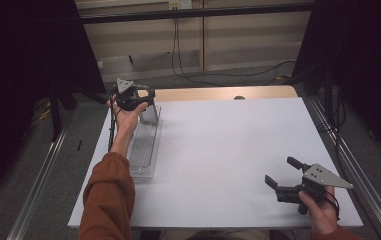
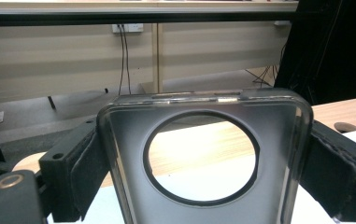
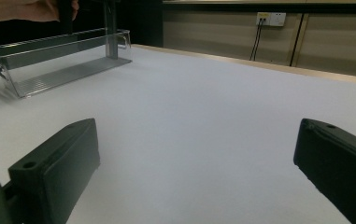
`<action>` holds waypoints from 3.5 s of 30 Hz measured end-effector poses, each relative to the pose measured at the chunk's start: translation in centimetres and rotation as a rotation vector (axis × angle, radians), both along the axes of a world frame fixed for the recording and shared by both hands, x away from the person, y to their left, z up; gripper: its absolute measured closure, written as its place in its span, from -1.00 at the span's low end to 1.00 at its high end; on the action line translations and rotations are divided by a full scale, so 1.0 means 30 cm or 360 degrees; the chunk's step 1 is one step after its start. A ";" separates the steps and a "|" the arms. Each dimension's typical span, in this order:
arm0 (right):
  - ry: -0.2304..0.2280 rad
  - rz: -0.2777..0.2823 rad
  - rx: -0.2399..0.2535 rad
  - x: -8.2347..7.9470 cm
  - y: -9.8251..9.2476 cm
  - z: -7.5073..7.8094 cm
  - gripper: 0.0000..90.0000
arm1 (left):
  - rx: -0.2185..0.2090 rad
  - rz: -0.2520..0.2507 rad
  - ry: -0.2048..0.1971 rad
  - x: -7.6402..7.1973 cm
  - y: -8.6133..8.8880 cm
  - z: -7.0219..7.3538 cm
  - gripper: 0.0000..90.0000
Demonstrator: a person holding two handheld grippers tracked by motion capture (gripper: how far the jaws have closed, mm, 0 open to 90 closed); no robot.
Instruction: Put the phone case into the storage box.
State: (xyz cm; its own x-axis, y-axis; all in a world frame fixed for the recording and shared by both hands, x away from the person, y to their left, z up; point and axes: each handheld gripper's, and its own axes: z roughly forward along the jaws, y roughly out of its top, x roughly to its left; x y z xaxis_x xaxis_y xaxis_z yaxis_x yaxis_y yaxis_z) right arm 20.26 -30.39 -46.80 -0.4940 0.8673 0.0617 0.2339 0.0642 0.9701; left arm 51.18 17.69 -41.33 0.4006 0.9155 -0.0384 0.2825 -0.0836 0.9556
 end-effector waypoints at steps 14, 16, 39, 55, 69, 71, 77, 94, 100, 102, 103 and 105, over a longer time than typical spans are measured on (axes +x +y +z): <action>0.0013 0.0023 0.0004 0.000 0.000 -0.001 -1.00 | 0.0046 0.0023 0.0046 0.023 -0.049 -0.009 -0.84; 0.0008 0.0027 -0.0001 0.001 0.000 -0.002 -1.00 | 0.0064 0.0030 0.0047 0.029 -0.049 -0.006 -0.84; 0.0008 0.0045 0.0007 -0.002 0.001 -0.001 -1.00 | 0.0047 0.0017 0.0094 0.057 -0.057 -0.037 -0.89; 0.0010 0.0056 0.0001 -0.002 0.003 -0.003 -1.00 | 0.0025 -0.0020 0.0131 0.034 -0.033 -0.010 -0.94; 0.0001 0.0043 0.0008 -0.002 -0.001 -0.001 -1.00 | -0.0010 -0.0026 0.0053 -0.011 0.019 -0.001 -0.96; 0.0001 0.0042 0.0010 -0.001 0.001 -0.001 -1.00 | -0.0001 -0.0024 0.0044 -0.020 0.024 0.004 -0.96; -0.0008 0.0026 0.0013 0.002 -0.003 -0.001 -1.00 | -0.0021 -0.0060 0.0023 -0.048 0.031 0.013 -0.96; -0.0010 0.0009 0.0015 0.017 -0.009 -0.007 -1.00 | -0.0105 -0.0210 -0.0090 -0.152 0.049 0.049 -0.96; -0.0001 -0.0004 0.0012 0.014 -0.010 -0.006 -1.00 | -0.0140 -0.0257 -0.0127 -0.193 0.042 0.055 -0.96; -0.0010 -0.0018 0.0014 0.012 -0.011 -0.004 -1.00 | -0.0161 -0.0271 -0.0128 -0.206 0.034 0.050 -0.96; -0.0012 -0.0021 0.0014 0.011 -0.011 -0.004 -1.00 | -0.0148 -0.0278 -0.0130 -0.214 0.032 0.049 -0.96; -0.0016 -0.0040 0.0017 0.007 -0.012 -0.001 -1.00 | -0.0161 -0.0290 -0.0138 -0.230 0.027 0.048 -0.96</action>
